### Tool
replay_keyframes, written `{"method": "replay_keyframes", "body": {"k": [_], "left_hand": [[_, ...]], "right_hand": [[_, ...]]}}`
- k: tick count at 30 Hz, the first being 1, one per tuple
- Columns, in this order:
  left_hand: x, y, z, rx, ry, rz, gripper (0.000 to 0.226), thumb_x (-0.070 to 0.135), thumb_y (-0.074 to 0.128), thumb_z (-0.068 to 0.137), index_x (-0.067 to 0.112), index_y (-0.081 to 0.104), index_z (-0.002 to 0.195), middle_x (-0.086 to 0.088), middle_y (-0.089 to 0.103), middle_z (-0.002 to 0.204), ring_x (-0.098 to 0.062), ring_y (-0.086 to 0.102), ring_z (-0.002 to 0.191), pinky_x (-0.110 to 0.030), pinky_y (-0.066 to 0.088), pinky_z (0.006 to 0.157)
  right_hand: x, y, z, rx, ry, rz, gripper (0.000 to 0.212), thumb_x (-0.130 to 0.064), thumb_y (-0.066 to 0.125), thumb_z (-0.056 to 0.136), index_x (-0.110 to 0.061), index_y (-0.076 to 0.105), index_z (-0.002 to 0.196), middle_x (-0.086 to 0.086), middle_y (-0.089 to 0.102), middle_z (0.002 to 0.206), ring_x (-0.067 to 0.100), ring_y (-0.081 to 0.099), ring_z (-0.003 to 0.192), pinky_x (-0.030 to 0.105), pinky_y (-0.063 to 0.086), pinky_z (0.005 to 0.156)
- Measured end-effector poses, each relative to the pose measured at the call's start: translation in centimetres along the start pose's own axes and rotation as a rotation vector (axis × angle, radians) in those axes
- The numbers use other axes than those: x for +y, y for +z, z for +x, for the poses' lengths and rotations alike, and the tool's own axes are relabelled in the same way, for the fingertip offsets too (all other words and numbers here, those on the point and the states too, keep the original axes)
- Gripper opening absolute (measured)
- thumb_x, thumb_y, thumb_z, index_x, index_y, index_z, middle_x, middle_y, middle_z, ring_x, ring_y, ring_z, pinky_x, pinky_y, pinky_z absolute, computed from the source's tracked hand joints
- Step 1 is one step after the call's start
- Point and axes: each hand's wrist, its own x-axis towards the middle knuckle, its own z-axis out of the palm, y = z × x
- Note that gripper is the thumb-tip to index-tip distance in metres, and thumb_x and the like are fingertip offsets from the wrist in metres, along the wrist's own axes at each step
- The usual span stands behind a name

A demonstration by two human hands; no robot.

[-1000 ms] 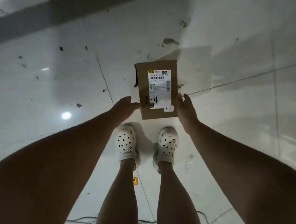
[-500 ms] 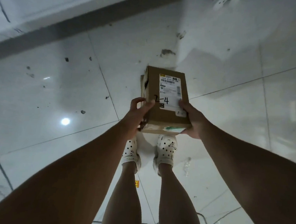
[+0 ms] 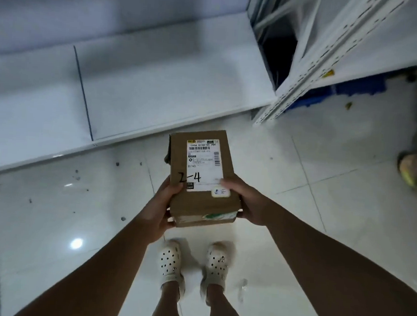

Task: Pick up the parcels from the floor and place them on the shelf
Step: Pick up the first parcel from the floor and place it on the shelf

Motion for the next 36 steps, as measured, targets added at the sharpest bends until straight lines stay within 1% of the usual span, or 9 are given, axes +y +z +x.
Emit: {"method": "replay_keyframes", "body": {"k": [4,9,16,18,22,26,29,33,36], "left_hand": [[5.6,2.0,-7.2,-0.059,0.223,0.054,0.066,0.043,0.065,0.078,0.048,0.042,0.14,-0.003,0.065,0.131,-0.033,0.059,0.122,-0.063,0.044,0.101],[11.9,4.7,-17.3,-0.077,0.479,0.117,0.07,0.045,0.063,0.081,0.051,0.035,0.144,0.004,0.06,0.138,-0.031,0.055,0.128,-0.064,0.04,0.104],[17.6,8.6,-28.7,-0.064,0.775,0.166,0.083,0.05,0.068,0.07,0.049,0.034,0.145,0.006,0.062,0.137,-0.026,0.057,0.127,-0.059,0.039,0.108],[19.3,9.3,-31.8,-0.074,0.856,0.182,0.082,0.049,0.067,0.071,0.048,0.034,0.146,0.007,0.06,0.139,-0.026,0.056,0.129,-0.058,0.038,0.109],[22.1,9.9,-37.8,-0.098,1.045,0.23,0.079,0.046,0.062,0.076,0.046,0.031,0.148,0.011,0.059,0.14,-0.02,0.057,0.129,-0.051,0.042,0.107],[24.9,9.3,-44.1,-0.128,1.219,0.297,0.084,0.038,0.064,0.074,0.041,0.028,0.151,0.01,0.059,0.14,-0.017,0.057,0.129,-0.04,0.044,0.104],[28.0,7.7,-49.3,-0.112,1.378,0.295,0.079,0.033,0.067,0.071,0.041,0.039,0.144,0.01,0.065,0.132,-0.019,0.062,0.123,-0.036,0.052,0.097],[32.3,6.1,-55.4,-0.089,1.58,0.373,0.078,0.025,0.076,0.078,0.025,0.038,0.146,0.009,0.071,0.123,-0.011,0.067,0.114,-0.022,0.057,0.084],[36.1,4.6,-59.6,0.012,1.73,0.377,0.069,0.004,0.057,0.088,0.013,0.031,0.151,0.018,0.071,0.117,-0.001,0.066,0.11,-0.013,0.054,0.084]], "right_hand": [[-5.2,1.6,-6.5,-0.041,-0.234,0.013,0.078,-0.047,0.073,0.063,-0.043,0.046,0.136,-0.002,0.07,0.123,0.026,0.062,0.118,0.052,0.042,0.108],[-11.7,5.4,-15.6,-0.082,-0.474,-0.014,0.081,-0.042,0.074,0.063,-0.042,0.045,0.138,-0.006,0.069,0.124,0.025,0.061,0.119,0.053,0.038,0.111],[-18.6,9.1,-27.8,-0.127,-0.773,-0.086,0.078,-0.029,0.068,0.074,-0.034,0.037,0.145,-0.013,0.071,0.117,0.01,0.068,0.107,0.037,0.05,0.098],[-20.3,10.4,-30.8,-0.155,-0.839,-0.094,0.089,-0.032,0.076,0.066,-0.035,0.037,0.145,-0.013,0.073,0.114,0.011,0.069,0.105,0.036,0.052,0.096],[-23.0,13.8,-37.0,-0.234,-0.996,-0.149,0.107,-0.046,0.092,0.039,-0.039,0.044,0.135,-0.014,0.074,0.11,0.01,0.072,0.1,0.025,0.059,0.075],[-25.6,17.4,-42.4,-0.221,-1.187,-0.287,0.102,-0.038,0.083,0.058,-0.037,0.031,0.146,-0.013,0.065,0.129,0.018,0.06,0.123,0.029,0.058,0.087],[-28.1,20.9,-46.9,-0.231,-1.351,-0.43,0.096,-0.027,0.073,0.072,-0.037,0.019,0.15,-0.016,0.058,0.137,0.007,0.057,0.124,0.022,0.055,0.087],[-31.9,26.4,-51.3,-0.157,-1.542,-0.528,0.096,-0.037,0.069,0.079,-0.037,0.009,0.153,-0.023,0.046,0.144,-0.007,0.051,0.125,0.012,0.05,0.094],[-35.3,30.8,-53.0,-0.091,-1.653,-0.526,0.072,-0.022,0.054,0.094,-0.027,0.014,0.154,-0.03,0.051,0.129,-0.023,0.052,0.112,0.003,0.046,0.089]]}}
